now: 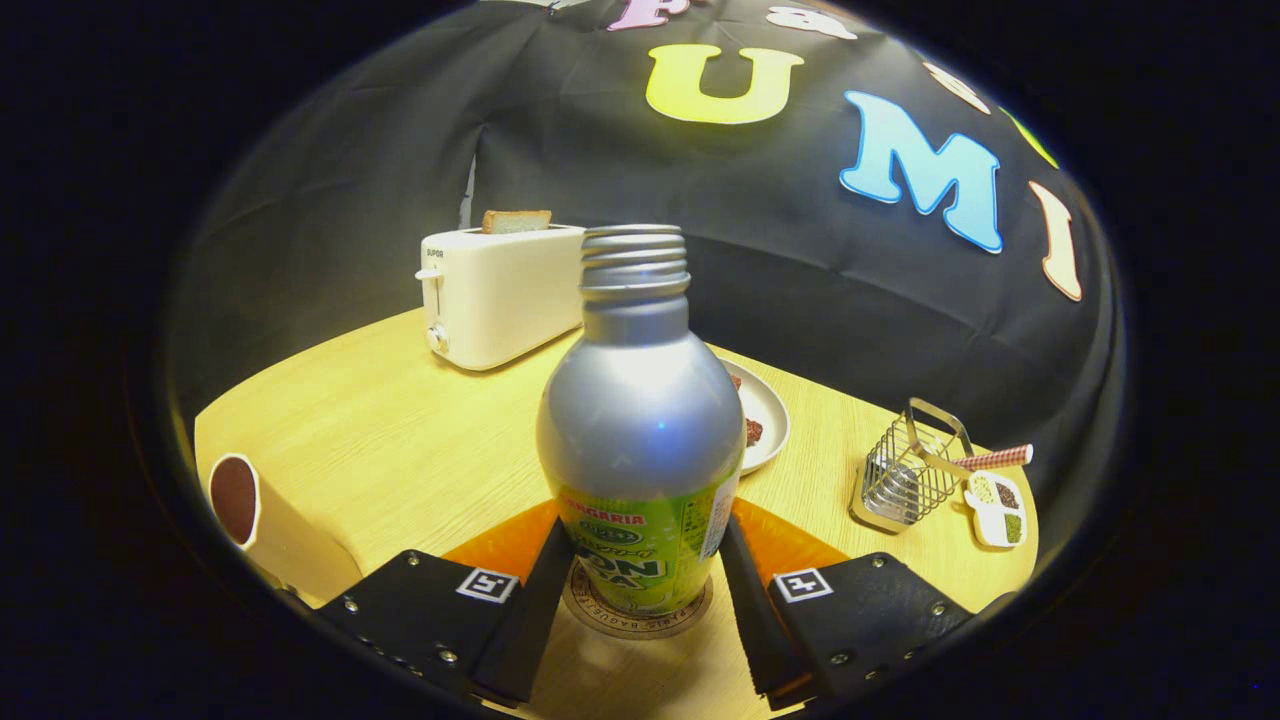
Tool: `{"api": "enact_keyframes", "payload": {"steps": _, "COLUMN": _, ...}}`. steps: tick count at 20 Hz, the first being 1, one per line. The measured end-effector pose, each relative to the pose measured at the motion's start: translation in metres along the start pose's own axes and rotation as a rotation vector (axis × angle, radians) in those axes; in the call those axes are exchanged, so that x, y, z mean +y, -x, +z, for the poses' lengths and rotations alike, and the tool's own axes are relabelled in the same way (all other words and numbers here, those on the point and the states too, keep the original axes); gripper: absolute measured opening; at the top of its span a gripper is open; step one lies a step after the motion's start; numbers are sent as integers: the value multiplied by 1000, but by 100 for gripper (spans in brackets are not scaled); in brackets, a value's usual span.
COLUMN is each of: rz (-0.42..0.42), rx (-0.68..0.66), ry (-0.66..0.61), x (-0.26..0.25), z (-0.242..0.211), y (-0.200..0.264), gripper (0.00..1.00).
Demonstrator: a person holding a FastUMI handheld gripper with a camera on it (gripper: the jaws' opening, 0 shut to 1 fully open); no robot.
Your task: Take the bottle from table, then pour the juice into the cup, finally place the bottle on the coaster
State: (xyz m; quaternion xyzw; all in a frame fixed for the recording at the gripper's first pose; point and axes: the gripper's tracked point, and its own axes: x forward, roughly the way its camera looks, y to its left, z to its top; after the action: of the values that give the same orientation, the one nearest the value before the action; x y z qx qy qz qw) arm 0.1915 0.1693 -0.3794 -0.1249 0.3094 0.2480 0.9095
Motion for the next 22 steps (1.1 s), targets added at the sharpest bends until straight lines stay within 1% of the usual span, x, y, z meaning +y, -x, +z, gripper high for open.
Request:
{"api": "enact_keyframes", "payload": {"steps": 7, "rz": -3, "rx": 47, "ry": -45, "x": -3, "z": -17, "y": 3, "gripper": 82}}
{"api": "enact_keyframes", "payload": {"steps": 9, "rz": -11, "rx": 62, "ry": -47, "x": -4, "z": -20, "y": 6, "gripper": 100}}
{"api": "enact_keyframes", "payload": {"steps": 12, "rz": -28, "rx": 66, "ry": -47, "x": -4, "z": -22, "y": 15, "gripper": 100}}
{"api": "enact_keyframes", "payload": {"steps": 15, "rz": -50, "rx": 41, "ry": -66, "x": -6, "z": -11, "y": 30, "gripper": 100}}
{"api": "enact_keyframes", "payload": {"steps": 22, "rz": -117, "rx": -12, "ry": -94, "x": -10, "z": 11, "y": 82, "gripper": 100}}
